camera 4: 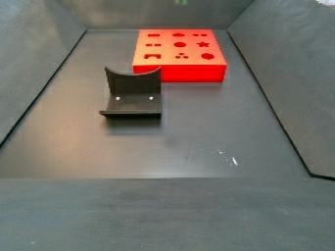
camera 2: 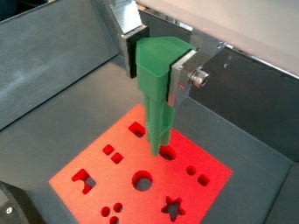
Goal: Insert the 3 prong object.
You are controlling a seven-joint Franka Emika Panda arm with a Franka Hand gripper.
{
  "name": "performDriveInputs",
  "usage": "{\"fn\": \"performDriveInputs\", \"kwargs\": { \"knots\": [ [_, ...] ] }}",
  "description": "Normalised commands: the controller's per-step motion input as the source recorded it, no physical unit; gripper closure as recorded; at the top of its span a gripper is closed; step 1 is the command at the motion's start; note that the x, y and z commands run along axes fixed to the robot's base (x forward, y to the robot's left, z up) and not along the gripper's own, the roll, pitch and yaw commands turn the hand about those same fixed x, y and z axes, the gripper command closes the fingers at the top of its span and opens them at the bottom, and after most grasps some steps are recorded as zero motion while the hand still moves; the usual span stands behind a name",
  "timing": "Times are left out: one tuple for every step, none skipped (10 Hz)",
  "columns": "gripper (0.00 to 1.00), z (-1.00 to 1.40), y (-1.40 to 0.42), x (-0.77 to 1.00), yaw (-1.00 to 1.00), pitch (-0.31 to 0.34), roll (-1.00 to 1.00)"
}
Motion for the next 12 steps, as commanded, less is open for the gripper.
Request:
{"fn": "performDriveInputs", "kwargs": {
  "knots": [
    [1.0,0.0,0.39,0.26,0.18,0.061,0.0],
    [1.0,-0.04,0.57,0.2,0.32,0.063,0.0],
    [1.0,-0.15,0.61,0.17,0.33,0.036,0.0],
    [1.0,-0.16,0.65,0.06,0.4,0.007,0.01],
    [1.0,-0.21,0.63,0.06,0.42,0.0,0.0],
    [1.0,-0.16,0.49,0.07,0.55,0.009,0.04],
    [1.0,-0.23,0.49,0.11,0.52,0.0,0.01],
    [1.0,-0.24,0.49,0.02,0.54,0.0,0.0],
    [1.0,-0.17,0.35,0.0,0.73,-0.05,-0.01],
    [1.0,-0.09,0.27,-0.07,0.89,-0.007,0.0],
    [1.0,-0.14,0.0,-0.03,1.0,-0.057,0.1],
    [1.0,-0.05,0.0,0.0,0.99,-0.089,0.18]
  ]
}}
